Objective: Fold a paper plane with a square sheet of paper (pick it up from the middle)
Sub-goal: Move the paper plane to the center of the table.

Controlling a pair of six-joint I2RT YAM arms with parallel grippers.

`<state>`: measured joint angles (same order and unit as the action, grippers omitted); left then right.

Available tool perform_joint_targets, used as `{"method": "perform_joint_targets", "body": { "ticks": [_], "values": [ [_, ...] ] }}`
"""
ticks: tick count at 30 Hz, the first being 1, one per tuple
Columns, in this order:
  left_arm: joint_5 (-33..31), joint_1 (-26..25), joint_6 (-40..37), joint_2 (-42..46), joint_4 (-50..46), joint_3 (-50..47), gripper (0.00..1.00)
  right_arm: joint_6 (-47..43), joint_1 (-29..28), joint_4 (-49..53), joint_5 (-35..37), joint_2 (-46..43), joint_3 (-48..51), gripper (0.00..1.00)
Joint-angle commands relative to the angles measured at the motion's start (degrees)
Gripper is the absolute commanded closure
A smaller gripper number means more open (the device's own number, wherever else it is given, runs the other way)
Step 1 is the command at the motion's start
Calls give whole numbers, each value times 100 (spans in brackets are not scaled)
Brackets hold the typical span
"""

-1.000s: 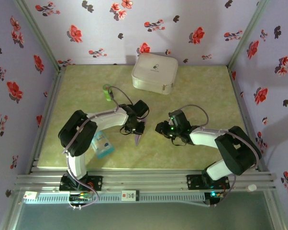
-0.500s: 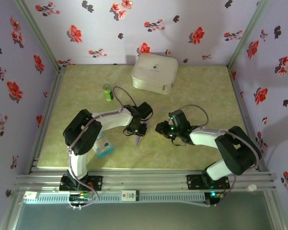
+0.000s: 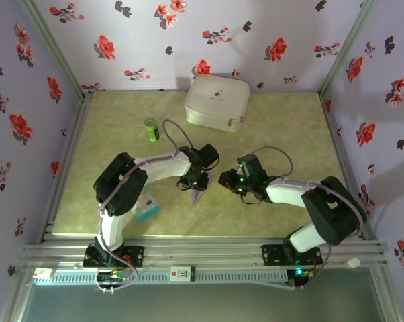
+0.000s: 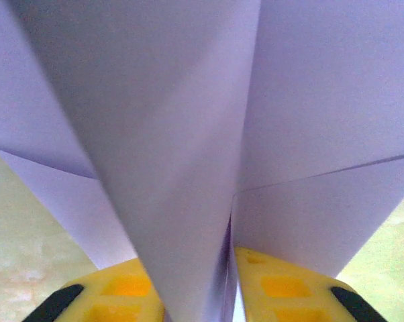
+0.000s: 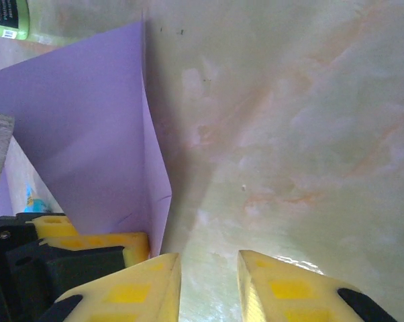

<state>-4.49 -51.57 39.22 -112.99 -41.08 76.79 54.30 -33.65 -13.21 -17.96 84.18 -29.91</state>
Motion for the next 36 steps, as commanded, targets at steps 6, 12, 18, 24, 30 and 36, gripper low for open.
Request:
{"method": "perform_joint_targets", "body": {
  "ticks": [6, 12, 18, 24, 30, 36],
  "values": [
    [-631, -199, 814, -514, -647, 353, 71, -218, 101, 523, 526, -706, 222, 71],
    [-901, -285, 1226, -759, -1073, 699, 68, -243, 244, 530, 444, -955, 454, 70],
    [-588, -292, 1414, -890, -903, 721, 66, -262, 350, 530, 391, -1151, 631, 70],
    [-275, -285, 1283, -1038, -736, 762, 65, -305, 438, 652, 368, -1353, 705, 69],
    [-51, -173, 1228, -1018, -549, 599, 64, -282, 464, 711, 372, -1444, 728, 69],
    [242, -55, 1129, -880, -184, 339, 63, -202, 464, 706, 387, -1457, 741, 68]
  ]
}}
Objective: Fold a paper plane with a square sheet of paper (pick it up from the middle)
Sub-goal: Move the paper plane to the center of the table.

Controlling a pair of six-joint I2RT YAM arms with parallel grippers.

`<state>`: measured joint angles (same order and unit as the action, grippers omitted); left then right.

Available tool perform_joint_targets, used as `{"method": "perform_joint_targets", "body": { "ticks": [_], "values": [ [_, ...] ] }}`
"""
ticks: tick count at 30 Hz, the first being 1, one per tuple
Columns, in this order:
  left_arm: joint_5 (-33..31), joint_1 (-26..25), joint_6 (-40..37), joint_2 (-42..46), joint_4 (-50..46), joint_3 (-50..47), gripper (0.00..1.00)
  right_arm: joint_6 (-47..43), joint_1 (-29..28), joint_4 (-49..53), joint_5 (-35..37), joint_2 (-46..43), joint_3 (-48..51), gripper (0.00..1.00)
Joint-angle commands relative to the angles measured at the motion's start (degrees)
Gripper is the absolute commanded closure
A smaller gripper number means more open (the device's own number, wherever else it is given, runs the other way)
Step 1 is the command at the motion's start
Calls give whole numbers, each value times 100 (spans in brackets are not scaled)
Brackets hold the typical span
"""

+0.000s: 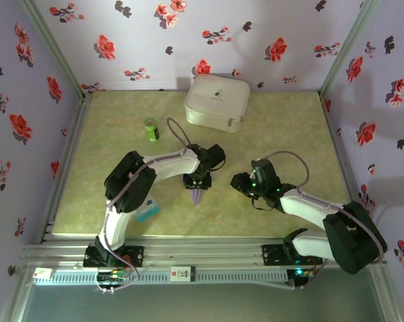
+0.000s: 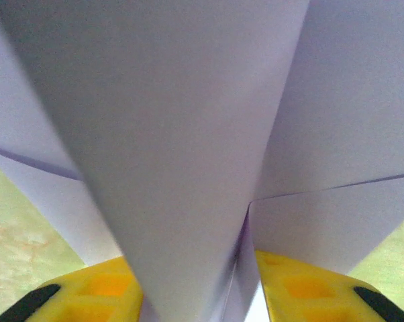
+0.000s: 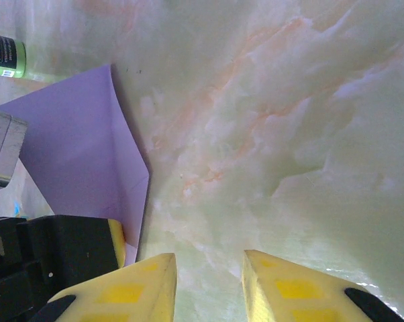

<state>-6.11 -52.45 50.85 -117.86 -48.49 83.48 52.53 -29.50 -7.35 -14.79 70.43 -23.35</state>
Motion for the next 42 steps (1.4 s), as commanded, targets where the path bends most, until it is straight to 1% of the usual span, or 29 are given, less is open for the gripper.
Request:
{"method": "perform_joint_targets", "body": {
  "ticks": [1, 9, 14, 16, 24, 29, 36, 42],
  "values": [
    [425, 32, -42, -395, 572, -333, 63, -24, 49, 120, 71, -77, 94, 68],
    [443, 81, -103, -379, 630, -437, 63, -3, 49, 129, 47, -34, 66, 68],
    [406, 111, -275, -278, 712, -499, 63, 18, 49, 128, 60, -24, 58, 68],
    [384, 111, -343, -238, 747, -532, 56, 29, 49, 124, 64, -22, 42, 68],
    [307, 156, -367, -150, 727, -597, 57, 46, 49, 149, 68, 5, -22, 68],
    [312, 164, -213, -43, 651, -510, 58, 51, 49, 152, 22, 1, -68, 68],
    [238, 182, 77, 493, 584, -377, 58, -27, 49, 405, 124, -224, -135, 68],
    [122, 182, 128, 777, 500, -306, 57, -89, 49, 609, 188, -383, -211, 68]
  ]
}}
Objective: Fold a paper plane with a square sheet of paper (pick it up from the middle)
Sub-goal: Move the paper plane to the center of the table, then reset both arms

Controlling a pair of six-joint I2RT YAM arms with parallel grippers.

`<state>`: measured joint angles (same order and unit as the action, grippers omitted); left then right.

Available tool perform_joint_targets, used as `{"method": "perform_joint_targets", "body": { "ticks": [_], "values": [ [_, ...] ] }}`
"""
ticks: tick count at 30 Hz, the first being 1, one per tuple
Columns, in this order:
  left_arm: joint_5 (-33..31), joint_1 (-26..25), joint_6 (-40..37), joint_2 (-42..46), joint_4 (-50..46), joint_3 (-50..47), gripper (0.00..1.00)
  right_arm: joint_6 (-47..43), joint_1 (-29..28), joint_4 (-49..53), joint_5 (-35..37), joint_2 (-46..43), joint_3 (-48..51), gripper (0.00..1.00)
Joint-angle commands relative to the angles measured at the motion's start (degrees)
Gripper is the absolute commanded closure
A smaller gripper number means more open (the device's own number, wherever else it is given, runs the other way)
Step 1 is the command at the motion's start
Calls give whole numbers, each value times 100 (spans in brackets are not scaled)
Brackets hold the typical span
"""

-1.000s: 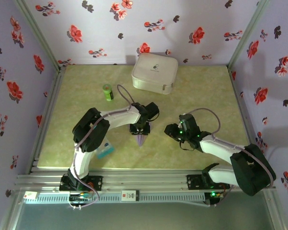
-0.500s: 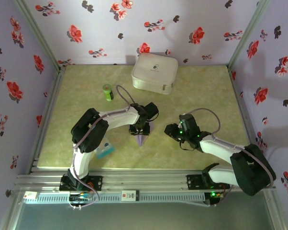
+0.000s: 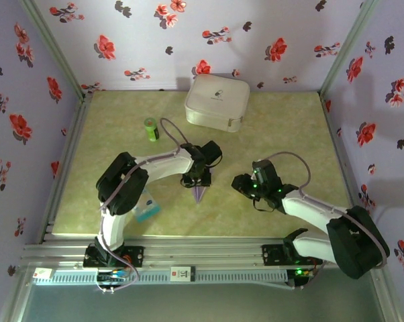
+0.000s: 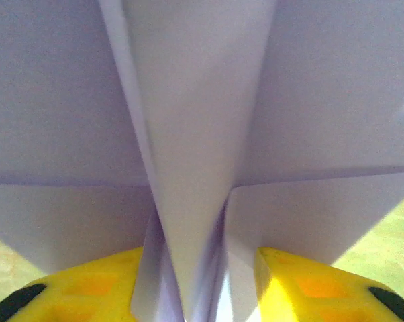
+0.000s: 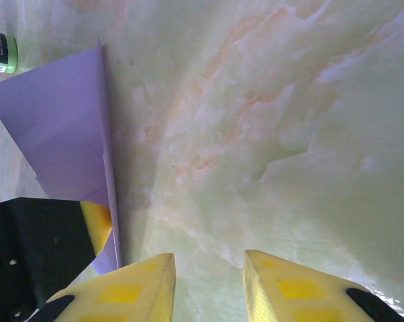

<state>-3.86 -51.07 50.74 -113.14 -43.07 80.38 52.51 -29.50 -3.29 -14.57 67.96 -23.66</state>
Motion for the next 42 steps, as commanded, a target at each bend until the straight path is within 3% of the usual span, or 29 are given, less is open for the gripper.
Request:
{"method": "perform_joint_targets", "body": {
  "ticks": [1, 8, 12, 15, 19, 24, 27, 29, 31, 35, 37, 42],
  "values": [
    [-136, 44, 140, 332, -66, 4, 57, -90, 49, 233, 174, -157, -190, 68],
    [-306, 34, 50, 798, -31, -98, 56, -328, 67, 725, 423, -463, -357, 68],
    [-845, 34, -267, 1541, 375, -493, 56, -725, 110, 1506, 1115, -913, -646, 68],
    [-1454, 57, -638, 2324, 887, -1087, 55, -1079, 176, 2176, 2110, -1334, -888, 56],
    [-2156, 291, -1039, 3360, 1518, -1941, 41, -1709, 445, 2518, 3599, -1850, -1034, 40],
    [-2599, 1042, -1861, 4276, 1922, -2794, 27, -2990, 780, 1748, 5117, -1928, -850, 21],
    [-2831, 1783, -2142, 4633, 1691, -3039, 24, -3653, 1103, 1109, 5548, -1472, -822, 14],
    [-3128, 2287, -2280, 4878, 1544, -3170, 19, -3837, 1392, 748, 5523, -963, -819, 11],
    [-3430, 2840, -2330, 5185, 1677, -3468, 8, -3935, 1643, 357, 5485, -295, -866, 11],
    [-3070, 3849, -2803, 5690, 2491, -4189, 1, -4505, 1862, -1215, 5320, 779, -682, 8],
    [-2684, 4190, -3150, 5826, 3086, -4561, 0, -4882, 1963, -2774, 4826, 1191, -313, 8],
    [-2255, 4527, -3156, 5640, 4554, -5260, 0, -5151, 2302, -4157, 3327, 1706, 4, 8]
  ]
}}
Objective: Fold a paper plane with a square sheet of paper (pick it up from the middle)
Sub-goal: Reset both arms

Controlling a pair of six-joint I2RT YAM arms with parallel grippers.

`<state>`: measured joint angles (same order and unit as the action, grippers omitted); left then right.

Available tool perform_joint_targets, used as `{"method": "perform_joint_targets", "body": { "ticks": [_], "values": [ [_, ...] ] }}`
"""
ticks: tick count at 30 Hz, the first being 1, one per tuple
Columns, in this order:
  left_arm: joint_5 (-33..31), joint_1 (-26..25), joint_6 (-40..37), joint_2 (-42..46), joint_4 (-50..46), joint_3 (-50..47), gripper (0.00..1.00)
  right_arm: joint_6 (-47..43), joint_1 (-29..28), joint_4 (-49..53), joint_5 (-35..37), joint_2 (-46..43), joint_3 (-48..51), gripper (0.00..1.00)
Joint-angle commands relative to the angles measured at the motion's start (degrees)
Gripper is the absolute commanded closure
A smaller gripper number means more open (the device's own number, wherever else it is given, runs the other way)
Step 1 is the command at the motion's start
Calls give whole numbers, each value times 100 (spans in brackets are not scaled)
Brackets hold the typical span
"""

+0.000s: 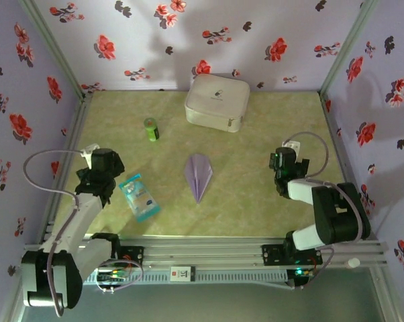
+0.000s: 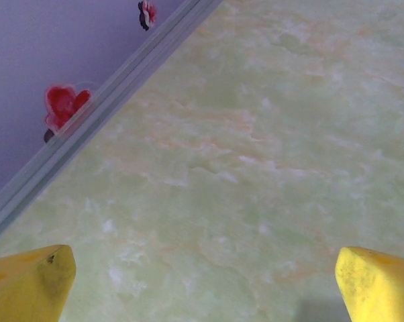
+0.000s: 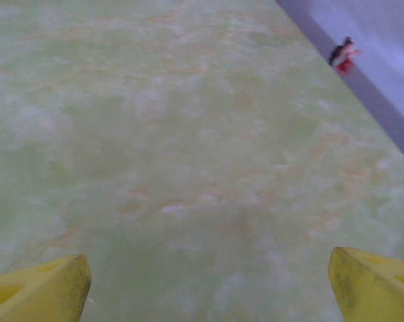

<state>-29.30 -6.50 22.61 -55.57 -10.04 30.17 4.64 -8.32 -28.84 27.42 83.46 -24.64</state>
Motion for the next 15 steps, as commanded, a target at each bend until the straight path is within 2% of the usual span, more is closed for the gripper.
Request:
{"method": "perform_joint_targets", "body": {
  "ticks": [1, 2, 3, 4, 5, 6, 7, 8, 11, 13, 15],
  "values": [
    [312, 106, -434, -242, 1406, -235, 0, -252, 258, -1864, -890, 268, 176, 7],
    [311, 114, -630, -377, 1472, -189, 0, -106, 437, -1891, -1161, 274, 224, 7],
    [321, 118, -905, -525, 1632, -153, 0, -51, 652, -2056, -1762, 430, 296, 7],
    [285, 125, -1143, -643, 1821, -163, 0, -87, 691, -2746, -1940, 719, 384, 8],
    [263, 130, -1294, -736, 1983, -176, 0, -66, 699, -2659, -1910, 732, 355, 7],
    [282, 161, -1378, -829, 2180, -212, 0, 48, 708, -1895, -1702, 533, 148, 5],
    [408, 222, -1402, -914, 2477, -293, 0, 115, 766, -1888, -1757, 526, 157, 1],
    [559, 277, -1374, -999, 2794, -395, 0, 97, 770, -2329, -1730, 634, 259, 1],
    [861, 387, -1439, -1583, 4074, -740, 0, 124, 764, -1994, -1625, 531, 203, 1],
    [1024, 390, -1463, -1965, 4735, -864, 0, 50, 741, -2368, -1598, 640, 286, 1],
    [1224, 386, -1659, -2131, 4777, -749, 0, 128, 696, -2197, -1312, 540, 296, 1]
  ]
}}
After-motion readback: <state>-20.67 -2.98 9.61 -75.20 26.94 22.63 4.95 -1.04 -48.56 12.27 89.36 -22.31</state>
